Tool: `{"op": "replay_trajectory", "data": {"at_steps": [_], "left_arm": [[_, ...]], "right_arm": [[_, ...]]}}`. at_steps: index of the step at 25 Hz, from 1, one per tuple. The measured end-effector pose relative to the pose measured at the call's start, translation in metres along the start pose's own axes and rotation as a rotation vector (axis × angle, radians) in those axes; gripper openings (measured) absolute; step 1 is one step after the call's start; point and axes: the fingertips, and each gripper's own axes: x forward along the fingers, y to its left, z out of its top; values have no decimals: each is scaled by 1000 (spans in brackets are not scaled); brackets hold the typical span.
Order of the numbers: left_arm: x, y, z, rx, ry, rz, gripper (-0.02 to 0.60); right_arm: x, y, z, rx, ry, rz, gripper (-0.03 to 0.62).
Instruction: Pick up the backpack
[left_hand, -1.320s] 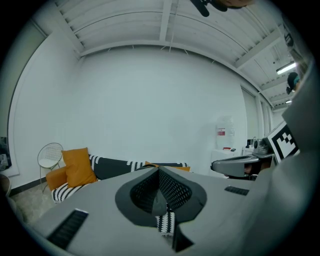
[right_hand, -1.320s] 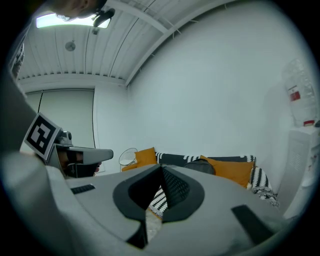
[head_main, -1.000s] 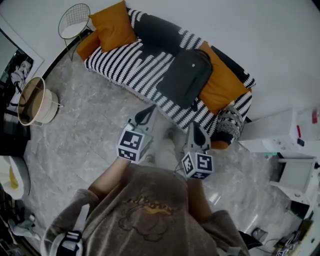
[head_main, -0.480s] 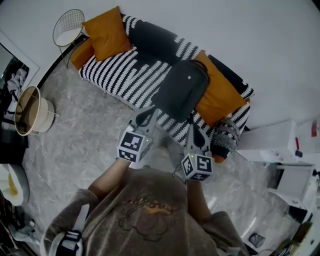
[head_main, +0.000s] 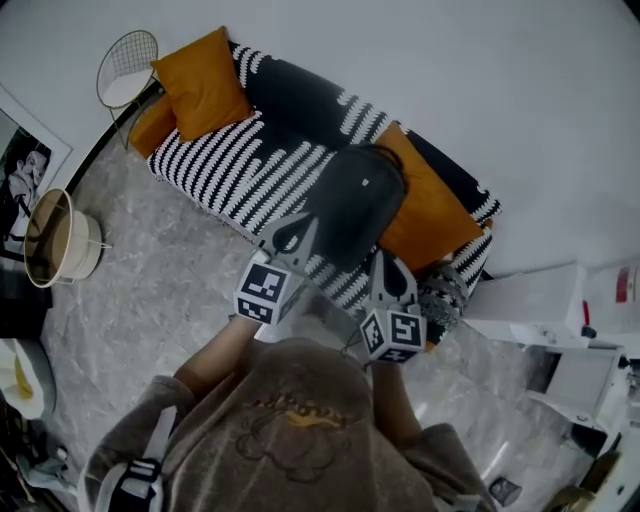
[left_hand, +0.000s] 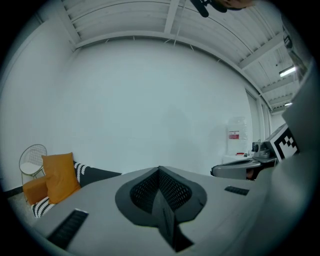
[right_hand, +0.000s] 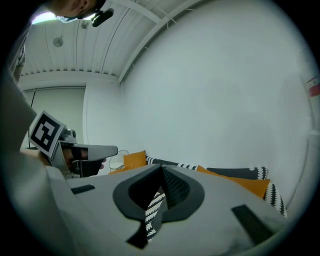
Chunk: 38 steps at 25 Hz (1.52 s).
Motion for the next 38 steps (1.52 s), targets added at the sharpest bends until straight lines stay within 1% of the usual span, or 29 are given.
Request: {"op": "replay_trajectory", "data": {"at_steps": [7,11,13,18,21,23,28,30,31,34,35,36,37,38], "left_arm": [[50,12,12,9,-16,13,2],[74,20,11,4,-1,28,2],[85,22,11,0,2,21,2],[110,32,19,-5,-24,-10,2],[126,42,22,-6,-30,-20,2],[139,48,25,7,-39,-33,2],[166,57,31,38,-46,-59,3],[176,61,32,38,-43,-76,44],[180,63,31,36,-37,-86,48],[194,70,25,8,-14,-110,142],[199,72,25,-4,-16,-112,217],[204,74,26,-14,-22,-112,317],[209,76,26,-18,-27,-114,379],[213,77,26,-17,-26,-119,397]], "right_arm": [[40,-37,12,-1,-4,11,2],[59,-51,20,2,-9,29,2],[68,-58,24,3,-15,34,2],[93,-68,34,5,-29,38,2],[107,-71,37,10,-50,27,2],[116,-74,41,-2,-70,13,2],[134,-89,46,18,-94,-41,2],[142,-94,46,25,-94,-62,3],[146,-96,45,31,-92,-69,9],[158,-102,42,56,-84,-83,158],[162,-105,41,66,-81,-90,227],[166,-108,40,73,-79,-97,269],[170,-110,39,78,-76,-104,289],[173,-112,38,81,-71,-109,293]]}}
